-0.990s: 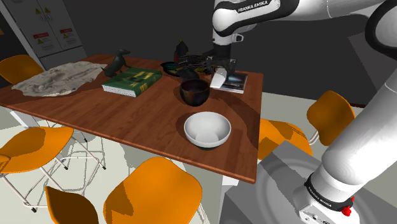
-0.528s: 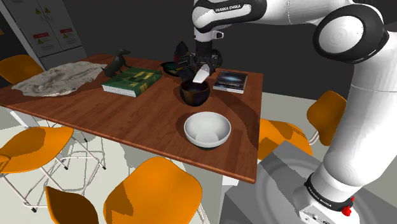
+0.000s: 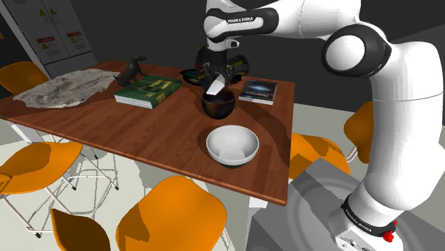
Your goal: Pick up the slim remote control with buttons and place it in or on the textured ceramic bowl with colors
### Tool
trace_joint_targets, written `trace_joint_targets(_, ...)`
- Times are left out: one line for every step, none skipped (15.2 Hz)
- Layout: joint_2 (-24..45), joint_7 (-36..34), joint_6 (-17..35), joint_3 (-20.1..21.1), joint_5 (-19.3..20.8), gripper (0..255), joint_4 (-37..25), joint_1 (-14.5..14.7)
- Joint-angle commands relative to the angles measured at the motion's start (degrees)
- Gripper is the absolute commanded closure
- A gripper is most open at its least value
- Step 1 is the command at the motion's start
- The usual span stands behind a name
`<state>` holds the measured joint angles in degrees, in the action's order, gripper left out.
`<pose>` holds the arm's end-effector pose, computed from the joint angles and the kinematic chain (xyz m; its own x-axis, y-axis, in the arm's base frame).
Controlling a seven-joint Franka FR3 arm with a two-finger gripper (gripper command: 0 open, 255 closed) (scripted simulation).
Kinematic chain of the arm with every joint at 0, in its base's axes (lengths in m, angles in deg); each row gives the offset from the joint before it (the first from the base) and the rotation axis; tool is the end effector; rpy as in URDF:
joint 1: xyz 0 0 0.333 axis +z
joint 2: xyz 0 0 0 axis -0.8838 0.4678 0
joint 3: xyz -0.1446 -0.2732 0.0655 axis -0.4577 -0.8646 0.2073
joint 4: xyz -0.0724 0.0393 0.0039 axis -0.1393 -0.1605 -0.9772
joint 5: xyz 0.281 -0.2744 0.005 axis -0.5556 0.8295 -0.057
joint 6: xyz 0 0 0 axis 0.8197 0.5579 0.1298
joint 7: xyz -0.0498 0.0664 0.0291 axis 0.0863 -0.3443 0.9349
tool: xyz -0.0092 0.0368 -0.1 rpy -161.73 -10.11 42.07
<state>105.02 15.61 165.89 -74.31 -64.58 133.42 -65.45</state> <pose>0.6918 0.0728 0.4991 0.5430 -0.8397 0.0075 -0.8397 -0.5430 -0.0070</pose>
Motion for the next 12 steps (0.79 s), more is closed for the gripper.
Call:
trace_joint_targets(0.2,-0.1,1.4,0.0,0.1,255,1.1,0.0)
trace_joint_targets(0.2,-0.1,2.2,0.0,0.1,255,1.9,-0.1)
trace_joint_targets(0.2,-0.1,2.9,-0.1,0.1,255,2.8,-0.1)
trace_joint_targets(0.1,-0.1,3.7,-0.1,0.1,255,3.5,-0.2)
trace_joint_targets(0.2,-0.2,4.5,-0.1,0.1,255,4.3,-0.2)
trace_joint_targets(0.2,-0.2,5.2,-0.1,0.1,255,5.0,-0.3)
trace_joint_targets(0.2,-0.2,6.0,-0.1,0.1,255,5.8,-0.3)
trace_joint_targets(0.3,-0.3,7.3,-0.1,0.2,255,6.9,-0.4)
trace_joint_targets(0.3,-0.3,7.3,-0.1,0.2,255,6.9,-0.4)
trace_joint_targets(0.3,-0.3,7.3,-0.1,0.2,255,6.9,-0.4)
trace_joint_targets(0.3,-0.3,7.3,-0.1,0.2,255,6.9,-0.4)
trace_joint_targets(0.3,-0.3,7.3,-0.1,0.2,255,6.9,-0.4)
